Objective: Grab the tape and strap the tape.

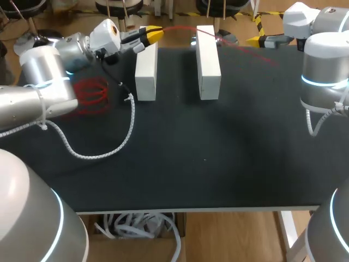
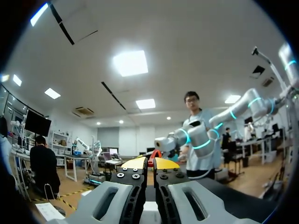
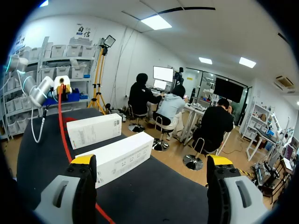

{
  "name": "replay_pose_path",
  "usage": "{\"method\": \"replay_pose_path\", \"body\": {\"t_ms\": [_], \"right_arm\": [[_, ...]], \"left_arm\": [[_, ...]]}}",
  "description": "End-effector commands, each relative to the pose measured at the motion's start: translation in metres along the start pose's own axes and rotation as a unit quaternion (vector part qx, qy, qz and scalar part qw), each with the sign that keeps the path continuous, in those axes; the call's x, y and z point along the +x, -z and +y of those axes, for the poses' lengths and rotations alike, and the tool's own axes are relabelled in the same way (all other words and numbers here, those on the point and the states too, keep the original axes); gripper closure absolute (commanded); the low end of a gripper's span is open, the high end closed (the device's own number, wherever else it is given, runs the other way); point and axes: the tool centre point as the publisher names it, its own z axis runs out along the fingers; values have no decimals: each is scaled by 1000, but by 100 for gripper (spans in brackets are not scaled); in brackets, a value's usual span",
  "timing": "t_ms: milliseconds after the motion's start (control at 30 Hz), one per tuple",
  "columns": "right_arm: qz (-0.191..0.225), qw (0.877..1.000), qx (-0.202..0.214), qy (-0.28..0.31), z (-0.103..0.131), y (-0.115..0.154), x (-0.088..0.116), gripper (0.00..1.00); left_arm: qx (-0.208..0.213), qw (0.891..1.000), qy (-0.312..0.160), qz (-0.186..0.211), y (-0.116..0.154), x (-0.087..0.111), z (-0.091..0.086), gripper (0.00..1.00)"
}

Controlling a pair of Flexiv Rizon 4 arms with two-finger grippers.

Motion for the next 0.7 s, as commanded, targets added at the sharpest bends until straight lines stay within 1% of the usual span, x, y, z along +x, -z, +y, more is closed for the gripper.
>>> {"method": "replay_pose_path", "body": {"t_ms": [33,433,533,700], "right_arm": [[0,1000,-1,0,0,0,0,0],[0,1000,-1,0,0,0,0,0],[0,1000,-1,0,0,0,0,0],[0,1000,-1,0,0,0,0,0]], "left_arm": [[-10,1000,1,0,-3,-1,-10,100],[-11,1000,12,3,-9,-2,-18,100],[-5,1000,-8,14,-9,-5,-19,100],[-5,1000,-8,14,-9,-5,-19,100]]}}
